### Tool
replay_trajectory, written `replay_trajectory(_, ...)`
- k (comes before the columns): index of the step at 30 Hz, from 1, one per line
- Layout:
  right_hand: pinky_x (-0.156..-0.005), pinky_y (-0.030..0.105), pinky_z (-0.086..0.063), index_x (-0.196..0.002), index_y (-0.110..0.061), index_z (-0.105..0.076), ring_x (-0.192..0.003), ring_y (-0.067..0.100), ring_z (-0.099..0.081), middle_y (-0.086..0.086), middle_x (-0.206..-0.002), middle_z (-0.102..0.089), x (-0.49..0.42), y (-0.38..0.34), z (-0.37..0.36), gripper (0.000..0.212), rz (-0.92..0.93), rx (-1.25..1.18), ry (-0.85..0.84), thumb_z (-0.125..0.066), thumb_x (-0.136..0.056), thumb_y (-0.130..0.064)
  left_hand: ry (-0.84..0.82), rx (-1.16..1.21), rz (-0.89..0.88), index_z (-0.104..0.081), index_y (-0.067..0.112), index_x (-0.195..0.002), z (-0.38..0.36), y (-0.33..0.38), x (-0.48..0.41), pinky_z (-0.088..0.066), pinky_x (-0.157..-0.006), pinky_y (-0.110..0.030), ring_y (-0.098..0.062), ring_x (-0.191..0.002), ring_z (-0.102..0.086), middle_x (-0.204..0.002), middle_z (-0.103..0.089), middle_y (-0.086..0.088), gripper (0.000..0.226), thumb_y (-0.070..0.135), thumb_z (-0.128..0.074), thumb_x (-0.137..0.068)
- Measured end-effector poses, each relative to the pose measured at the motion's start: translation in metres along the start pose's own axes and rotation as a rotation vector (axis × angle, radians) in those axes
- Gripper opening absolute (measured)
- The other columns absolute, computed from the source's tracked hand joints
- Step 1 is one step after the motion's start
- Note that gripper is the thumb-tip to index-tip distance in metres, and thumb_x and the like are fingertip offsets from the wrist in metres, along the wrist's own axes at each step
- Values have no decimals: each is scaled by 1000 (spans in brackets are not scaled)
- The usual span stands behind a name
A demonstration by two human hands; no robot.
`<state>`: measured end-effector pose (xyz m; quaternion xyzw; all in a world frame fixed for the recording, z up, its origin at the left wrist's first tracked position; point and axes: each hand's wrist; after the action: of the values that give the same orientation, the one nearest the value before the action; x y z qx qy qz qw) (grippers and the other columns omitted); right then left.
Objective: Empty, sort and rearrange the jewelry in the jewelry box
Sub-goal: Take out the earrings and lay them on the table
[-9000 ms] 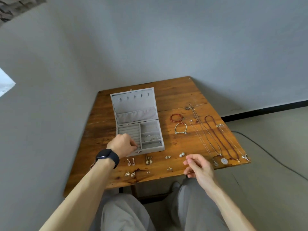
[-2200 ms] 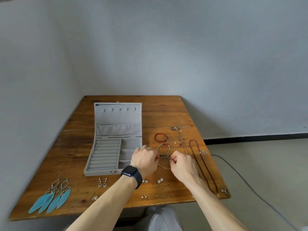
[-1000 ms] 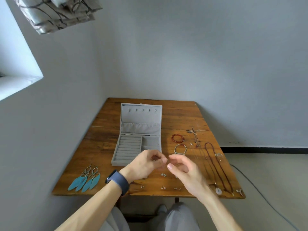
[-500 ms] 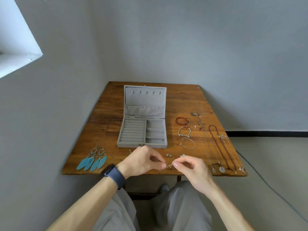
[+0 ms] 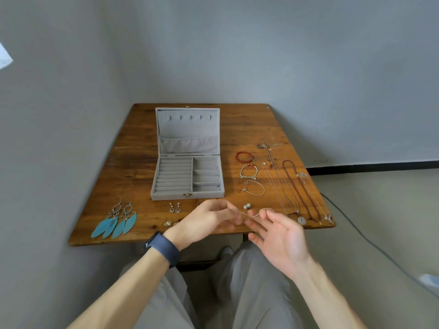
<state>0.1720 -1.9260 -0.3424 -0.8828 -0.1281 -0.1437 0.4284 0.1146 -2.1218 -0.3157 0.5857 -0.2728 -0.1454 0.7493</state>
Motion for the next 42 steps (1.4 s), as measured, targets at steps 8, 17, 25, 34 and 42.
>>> replay_trajectory(8,-86,37,-48,-114,-26,-66,-115,24,-64,-1,-116,-71,2,16,4,45,202,386,175,-70,-78,-53,-37,-108,-46,-72,32,-81,-14,13,-7,-46,-73,-16,-1,-76,-65,-84,-71,11,19,45,-59,-86)
replay_trajectory(17,-78,23,-53,-87,-28,-67,-94,8,-69,-3,-92,-74,13,12,18,18,225,728,-43,-62,-92,-45,-57,-318,-104,-70,21,-90,-12,10,-10,-48,-62,-12,0,-65,-62,-74,-71,9,17,33,-62,-98)
replay_trajectory(25,-76,18,-52,-91,-27,-70,-88,4,-67,-13,-91,-72,2,-20,51,7,306,995,125,-66,-94,-23,129,-641,-141,-67,36,-90,-24,-5,-42,-41,-64,-8,4,-78,-60,-80,-63,24,14,47,-61,-95)
replay_trajectory(34,-67,11,-39,-83,-37,-69,-84,-3,-58,-21,-90,-62,-33,-50,78,6,516,1476,329,-69,-88,-34,268,-767,-107,-77,29,-94,-57,-4,-82,-55,-75,-32,-10,-94,-54,-99,-59,10,22,45,-61,-91)
replay_trajectory(42,-77,26,-43,-92,-34,-73,-90,14,-56,-11,-93,-62,-69,-52,84,6,533,1625,303,-67,-91,-33,343,-931,-22,-78,32,-90,-61,-8,-103,-41,-94,-36,-16,-118,-43,-130,-55,11,22,46,-60,-92)
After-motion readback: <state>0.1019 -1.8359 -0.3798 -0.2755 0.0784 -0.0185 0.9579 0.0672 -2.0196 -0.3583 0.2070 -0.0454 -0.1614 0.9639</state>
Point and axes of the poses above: each hand's wrist, its own x-axis away from the middle knuckle, its own z-axis out of the back of the hand, y = z × x
